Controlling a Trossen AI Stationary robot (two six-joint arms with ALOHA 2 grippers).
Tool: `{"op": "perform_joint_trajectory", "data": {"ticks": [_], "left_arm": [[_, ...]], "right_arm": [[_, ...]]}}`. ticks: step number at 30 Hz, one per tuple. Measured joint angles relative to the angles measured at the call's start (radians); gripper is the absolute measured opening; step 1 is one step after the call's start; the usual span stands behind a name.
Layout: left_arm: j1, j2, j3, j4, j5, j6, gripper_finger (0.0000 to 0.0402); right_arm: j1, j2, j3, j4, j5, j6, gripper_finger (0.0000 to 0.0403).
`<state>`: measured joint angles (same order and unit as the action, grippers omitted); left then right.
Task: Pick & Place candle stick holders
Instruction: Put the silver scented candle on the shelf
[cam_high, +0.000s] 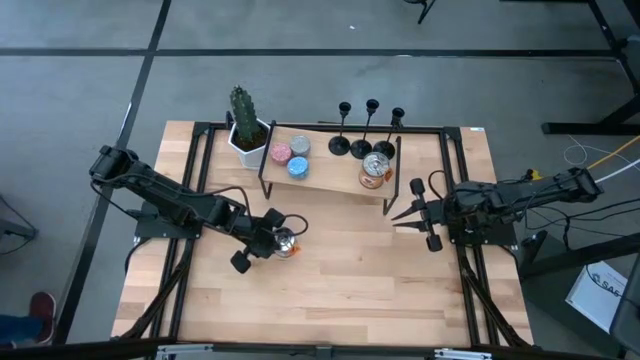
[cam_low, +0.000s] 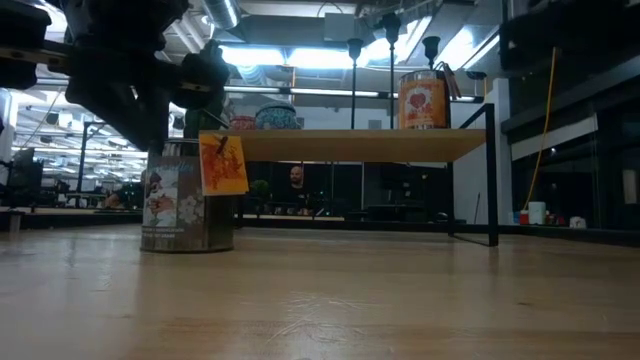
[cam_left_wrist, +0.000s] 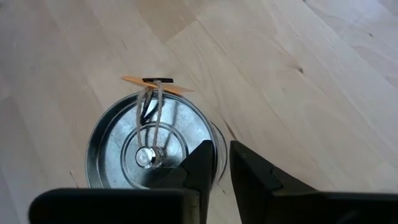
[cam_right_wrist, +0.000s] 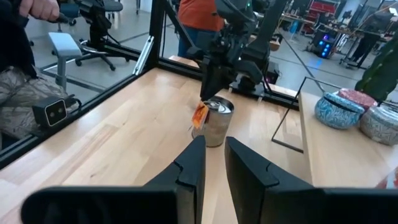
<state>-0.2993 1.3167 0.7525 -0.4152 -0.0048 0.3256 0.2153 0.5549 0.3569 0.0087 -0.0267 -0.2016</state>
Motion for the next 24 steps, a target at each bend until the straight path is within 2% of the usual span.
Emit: {"op": "perform_joint_trajectory", "data": {"ticks": [7,13,18,24], "left_arm": [[0.0,0.0,0.0,0.002,0.0,0.048,0.0072],[0.0,0.001,-0.002,0.016,-0.005,0.097,0.0072],[-0.001,0.001,-0.002,0.015,-0.029,0.092,0.0054],[-0.001,0.019,0.002,0.023,-0.097,0.061,0.0009]], "right_arm": [[0.0,0.0,0.0,-0.01,0.0,0.003,0.0065],[0.0,0.0,0.0,-0.01,-0.001,0.04,0.0065],[0.0,0.0,0.0,-0.01,-0.001,0.041,0.0065],[0.0,0.0,0.0,-0.01,-0.001,0.042,0.0065]]}}
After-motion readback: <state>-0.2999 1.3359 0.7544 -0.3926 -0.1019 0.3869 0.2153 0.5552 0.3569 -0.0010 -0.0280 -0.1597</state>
